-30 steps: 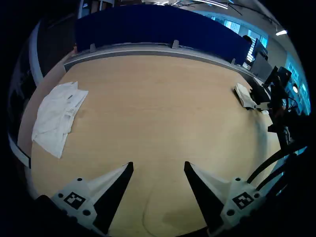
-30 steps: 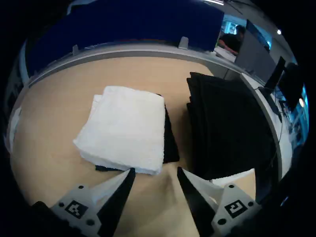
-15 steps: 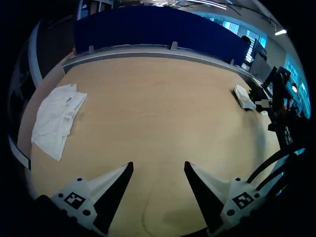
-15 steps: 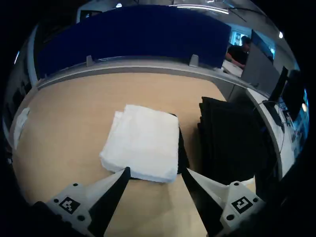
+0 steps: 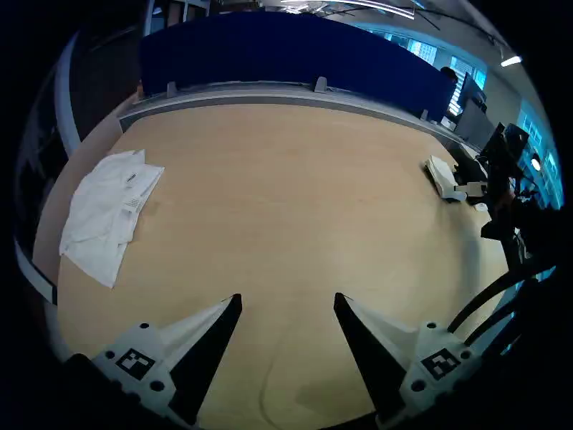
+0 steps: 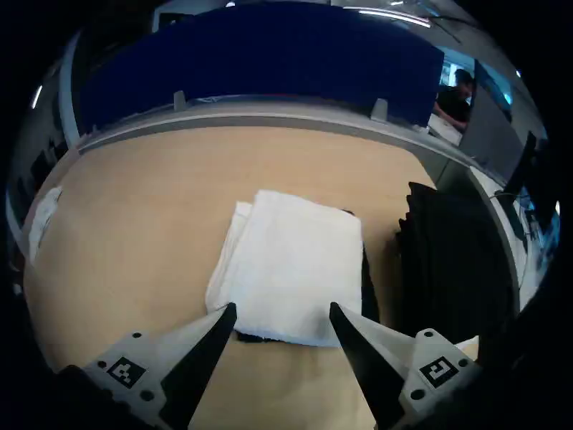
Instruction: Fold towel
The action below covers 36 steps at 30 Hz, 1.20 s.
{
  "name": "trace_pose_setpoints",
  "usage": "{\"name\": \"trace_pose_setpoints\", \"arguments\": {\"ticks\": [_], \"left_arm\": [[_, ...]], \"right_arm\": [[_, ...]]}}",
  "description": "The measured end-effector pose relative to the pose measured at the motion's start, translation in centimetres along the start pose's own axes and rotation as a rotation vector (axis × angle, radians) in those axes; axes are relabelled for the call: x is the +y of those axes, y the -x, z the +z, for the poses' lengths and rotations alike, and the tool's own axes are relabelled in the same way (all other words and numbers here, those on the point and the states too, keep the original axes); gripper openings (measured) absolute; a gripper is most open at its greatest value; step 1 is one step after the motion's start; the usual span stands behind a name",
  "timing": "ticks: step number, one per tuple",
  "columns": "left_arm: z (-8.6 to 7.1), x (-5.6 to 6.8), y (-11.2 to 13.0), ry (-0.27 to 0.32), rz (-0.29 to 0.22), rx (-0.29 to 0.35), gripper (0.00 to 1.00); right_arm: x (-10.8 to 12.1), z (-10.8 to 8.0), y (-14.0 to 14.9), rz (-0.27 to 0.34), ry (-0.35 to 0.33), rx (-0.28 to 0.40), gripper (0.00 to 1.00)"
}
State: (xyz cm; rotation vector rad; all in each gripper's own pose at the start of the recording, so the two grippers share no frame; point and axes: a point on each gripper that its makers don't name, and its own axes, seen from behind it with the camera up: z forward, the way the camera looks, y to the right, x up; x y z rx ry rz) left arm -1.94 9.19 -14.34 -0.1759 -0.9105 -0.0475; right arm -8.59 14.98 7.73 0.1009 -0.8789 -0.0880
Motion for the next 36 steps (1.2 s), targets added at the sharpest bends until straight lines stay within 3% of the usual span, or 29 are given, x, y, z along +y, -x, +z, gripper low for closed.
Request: {"name": "trace_pose_setpoints", "arguments": {"ticks": [8,24,30,36], "left_arm": [[0.1,-0.3,-0.1,-0.005,0.006,0.000,0.95],[0.3,-0.8,-1.0,0.001,0.004,0.013,0.95],[0.4,-1.1,-1.1,0.006,-0.002,0.026,0.96],[0.4,-1.3,-2.2,0.018,-0.013,0.071,0.96]], "right_arm": [[0.0,1.1,1.3,0.001,0.003,-0.036,1.00],[-1.1,-1.7,-2.5,0.057,-0.004,0.101,1.00],[-2.8,-3.4,-3.7,0.070,-0.020,0.153,1.00],[-6.3,-6.0,-4.3,0.078,-0.052,0.212,1.00]]}}
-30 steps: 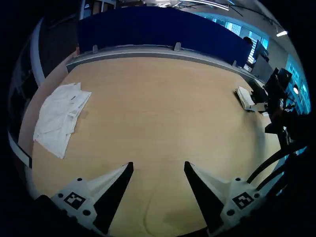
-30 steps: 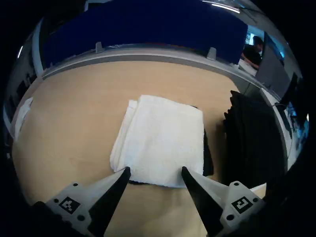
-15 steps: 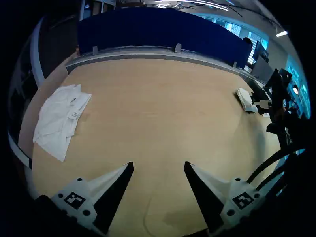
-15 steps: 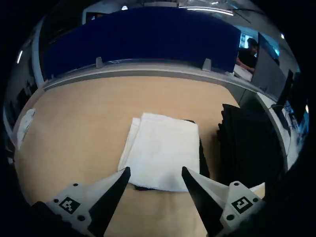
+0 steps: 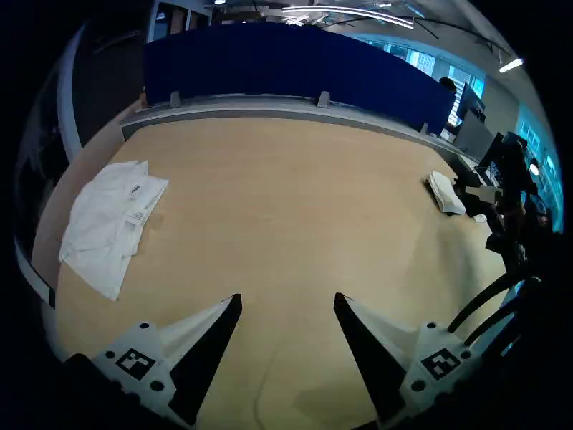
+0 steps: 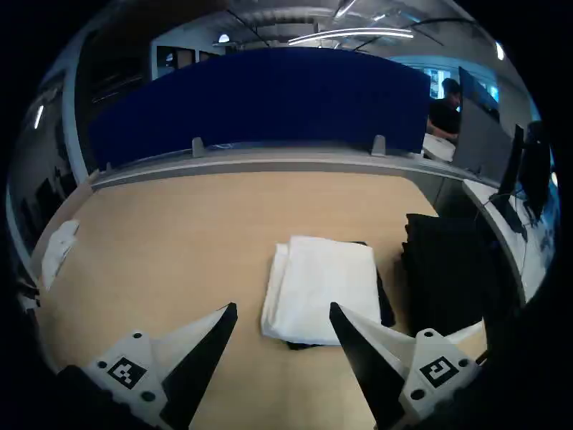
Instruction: Fold towel
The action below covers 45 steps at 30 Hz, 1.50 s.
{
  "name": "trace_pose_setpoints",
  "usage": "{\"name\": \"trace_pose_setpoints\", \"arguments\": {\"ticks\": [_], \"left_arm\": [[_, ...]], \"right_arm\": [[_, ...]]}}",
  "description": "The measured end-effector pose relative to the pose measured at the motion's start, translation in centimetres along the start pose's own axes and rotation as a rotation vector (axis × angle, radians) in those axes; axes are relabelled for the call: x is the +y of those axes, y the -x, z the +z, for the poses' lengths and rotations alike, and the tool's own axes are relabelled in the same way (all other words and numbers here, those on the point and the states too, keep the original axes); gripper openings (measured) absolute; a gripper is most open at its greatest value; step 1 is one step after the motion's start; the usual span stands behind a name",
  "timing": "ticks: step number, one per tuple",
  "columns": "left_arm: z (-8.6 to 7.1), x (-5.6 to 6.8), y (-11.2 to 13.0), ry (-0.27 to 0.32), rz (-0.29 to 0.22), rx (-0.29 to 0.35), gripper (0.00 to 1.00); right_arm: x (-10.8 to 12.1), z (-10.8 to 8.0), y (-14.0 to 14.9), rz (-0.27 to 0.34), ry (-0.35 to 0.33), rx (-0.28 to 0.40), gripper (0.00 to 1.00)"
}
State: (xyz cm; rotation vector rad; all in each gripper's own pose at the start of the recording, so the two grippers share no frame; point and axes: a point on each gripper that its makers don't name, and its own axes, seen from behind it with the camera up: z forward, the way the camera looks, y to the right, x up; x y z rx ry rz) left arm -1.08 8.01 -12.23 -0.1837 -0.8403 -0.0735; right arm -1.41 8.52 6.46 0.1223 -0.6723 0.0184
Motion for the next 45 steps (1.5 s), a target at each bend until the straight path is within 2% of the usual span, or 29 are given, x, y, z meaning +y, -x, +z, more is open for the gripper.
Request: {"name": "trace_pose_setpoints", "arguments": {"ticks": [5,11,19,23,29,32,36,41,45], "left_arm": [[0.1,-0.1,-0.9,0.022,-0.006,0.028,0.95],[0.1,-0.2,-1.7,0.036,0.020,0.054,0.95],[0.5,-0.8,-2.5,0.045,0.020,0.090,0.95],[0.6,-1.2,-3.0,0.046,0.021,0.110,0.96],[0.5,-1.5,-4.3,0.049,0.028,0.172,0.95],[0.3,-1.6,-5.4,0.049,0.033,0.225,0.95],[-0.3,-2.2,-7.5,0.030,0.044,0.330,0.96],[-1.8,-3.5,-10.9,-0.027,0.090,0.500,0.95],[-2.8,-4.4,-12.7,-0.083,0.117,0.592,0.95]], "right_arm": [[-4.1,-2.5,-0.7,0.000,-0.035,0.054,1.00],[-8.3,-5.8,-1.8,-0.006,-0.042,0.137,1.00],[-13.4,-9.7,-2.6,-0.011,-0.047,0.230,1.00],[-15.3,-11.0,-2.7,-0.018,-0.037,0.269,1.00],[-16.2,-11.8,-2.6,-0.021,0.000,0.300,1.00],[-16.5,-12.3,-3.1,-0.030,0.018,0.325,1.00],[-17.0,-13.2,-3.8,-0.059,0.036,0.372,1.00],[-17.8,-13.7,-3.9,-0.063,0.041,0.389,1.00],[-18.4,-13.8,-4.0,-0.034,0.029,0.399,1.00]]}}
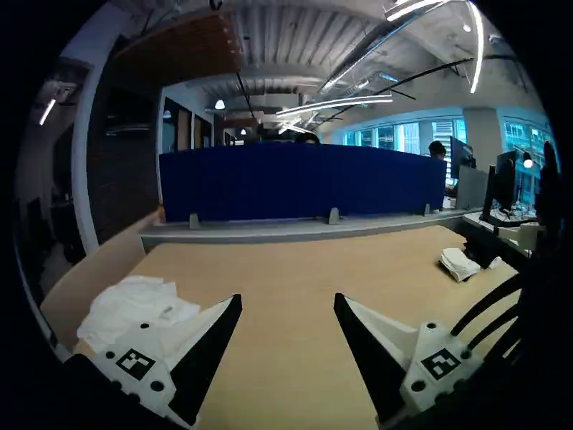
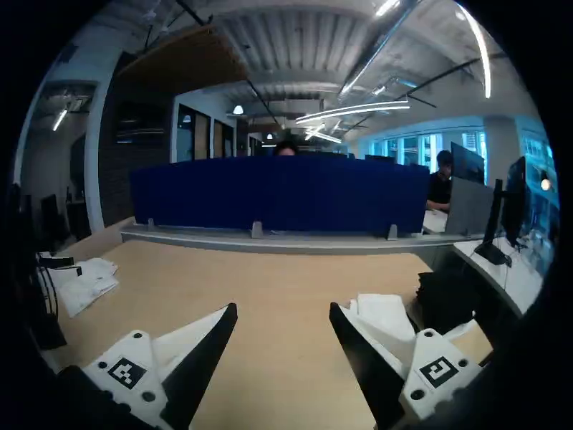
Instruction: Fold towel
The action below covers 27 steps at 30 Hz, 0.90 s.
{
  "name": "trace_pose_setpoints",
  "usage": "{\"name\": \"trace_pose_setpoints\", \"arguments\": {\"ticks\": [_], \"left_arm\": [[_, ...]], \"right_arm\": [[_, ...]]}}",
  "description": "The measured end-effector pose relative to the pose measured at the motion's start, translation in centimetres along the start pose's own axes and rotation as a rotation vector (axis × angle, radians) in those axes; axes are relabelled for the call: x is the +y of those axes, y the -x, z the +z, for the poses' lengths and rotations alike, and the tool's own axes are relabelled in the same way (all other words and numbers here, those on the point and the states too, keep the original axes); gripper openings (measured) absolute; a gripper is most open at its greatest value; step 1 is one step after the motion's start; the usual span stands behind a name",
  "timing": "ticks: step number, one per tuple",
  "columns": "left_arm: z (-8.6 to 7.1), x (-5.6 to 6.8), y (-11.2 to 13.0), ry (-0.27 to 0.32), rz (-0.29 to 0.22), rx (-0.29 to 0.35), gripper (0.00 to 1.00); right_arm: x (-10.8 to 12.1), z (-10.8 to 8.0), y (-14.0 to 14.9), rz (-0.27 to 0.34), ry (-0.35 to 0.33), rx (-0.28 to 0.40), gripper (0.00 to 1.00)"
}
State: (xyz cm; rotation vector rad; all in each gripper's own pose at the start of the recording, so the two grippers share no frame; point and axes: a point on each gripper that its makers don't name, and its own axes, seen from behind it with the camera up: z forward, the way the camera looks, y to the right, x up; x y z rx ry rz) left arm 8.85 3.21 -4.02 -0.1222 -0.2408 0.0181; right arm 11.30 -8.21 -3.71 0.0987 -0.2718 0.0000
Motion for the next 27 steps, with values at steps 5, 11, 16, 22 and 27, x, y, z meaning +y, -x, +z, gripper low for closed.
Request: {"name": "trace_pose_setpoints", "arguments": {"ticks": [5,11,16,22,27], "left_arm": [[0.1,-0.6,-1.7,-0.034,-0.011,0.070,0.95],[0.3,-0.5,-1.7,-0.042,-0.034,0.118,0.95],[0.6,-1.2,-1.2,-0.075,-0.013,0.140,0.95],[1.0,-2.1,-0.8,-0.114,0.002,0.184,0.95],[1.4,-2.3,0.2,-0.122,-0.017,0.215,0.95]], "right_arm": [[-1.0,0.0,-0.1,0.030,-0.018,-0.002,1.00],[-1.4,0.0,0.3,0.020,-0.032,-0.043,1.00],[-2.0,-0.1,0.8,0.016,-0.067,-0.090,1.00],[-2.4,0.6,0.7,0.012,-0.085,-0.109,1.00],[-3.0,1.2,1.4,0.007,-0.105,-0.123,1.00]]}}
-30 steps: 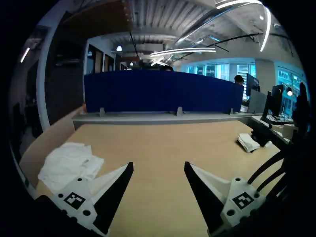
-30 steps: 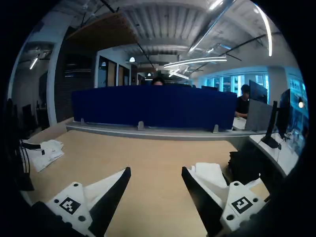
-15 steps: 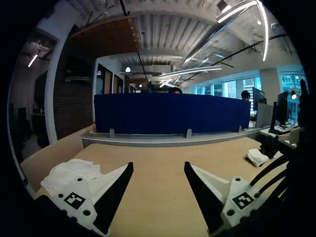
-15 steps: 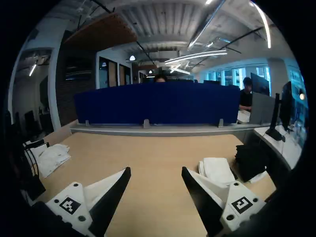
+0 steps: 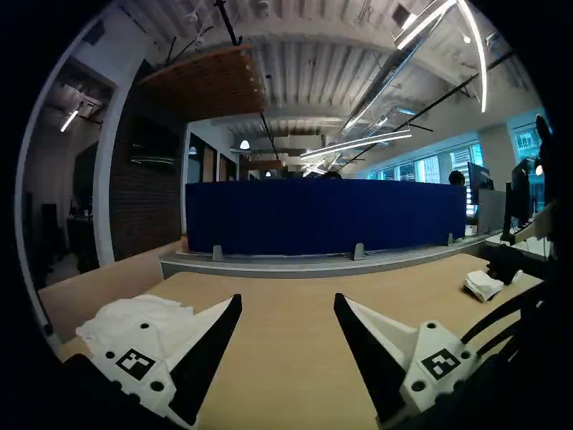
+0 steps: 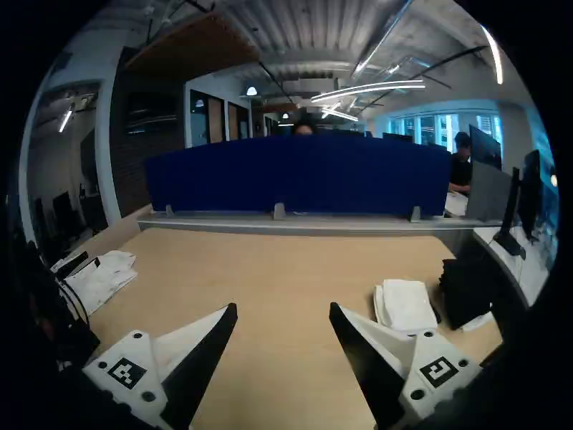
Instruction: Fold towel
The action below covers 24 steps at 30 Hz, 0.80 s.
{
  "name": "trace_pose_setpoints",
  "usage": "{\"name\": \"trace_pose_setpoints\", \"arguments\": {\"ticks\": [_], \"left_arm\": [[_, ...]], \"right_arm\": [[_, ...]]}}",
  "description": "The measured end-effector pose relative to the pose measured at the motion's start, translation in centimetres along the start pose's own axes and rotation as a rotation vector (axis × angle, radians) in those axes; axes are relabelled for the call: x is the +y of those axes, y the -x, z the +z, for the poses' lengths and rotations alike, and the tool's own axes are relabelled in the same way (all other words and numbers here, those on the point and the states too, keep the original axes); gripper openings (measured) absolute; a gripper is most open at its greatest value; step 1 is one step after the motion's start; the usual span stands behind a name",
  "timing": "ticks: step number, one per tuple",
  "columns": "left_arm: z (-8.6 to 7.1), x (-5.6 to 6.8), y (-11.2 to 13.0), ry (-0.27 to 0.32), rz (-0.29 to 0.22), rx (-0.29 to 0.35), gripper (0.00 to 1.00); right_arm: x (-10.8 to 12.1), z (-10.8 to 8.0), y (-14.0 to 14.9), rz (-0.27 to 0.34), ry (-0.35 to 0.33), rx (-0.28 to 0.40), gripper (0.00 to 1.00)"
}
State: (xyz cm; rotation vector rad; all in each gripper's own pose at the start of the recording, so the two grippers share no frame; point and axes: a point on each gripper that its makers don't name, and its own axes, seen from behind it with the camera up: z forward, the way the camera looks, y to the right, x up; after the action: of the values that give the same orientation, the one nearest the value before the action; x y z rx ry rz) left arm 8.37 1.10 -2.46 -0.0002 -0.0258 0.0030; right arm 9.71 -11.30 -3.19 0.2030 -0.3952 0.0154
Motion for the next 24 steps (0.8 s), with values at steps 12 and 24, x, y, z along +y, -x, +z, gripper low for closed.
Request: {"name": "trace_pose_setpoints", "arguments": {"ticks": [12,24], "left_arm": [[0.9,-0.8,3.7,-0.012,-0.006,0.038,0.96],[1.9,-1.6,6.1,-0.023,-0.007,0.062,0.95]], "right_arm": [[0.2,2.3,1.4,-0.048,0.001,0.007,1.00],[-1.4,4.0,2.4,-0.076,-0.019,0.008,1.00]]}}
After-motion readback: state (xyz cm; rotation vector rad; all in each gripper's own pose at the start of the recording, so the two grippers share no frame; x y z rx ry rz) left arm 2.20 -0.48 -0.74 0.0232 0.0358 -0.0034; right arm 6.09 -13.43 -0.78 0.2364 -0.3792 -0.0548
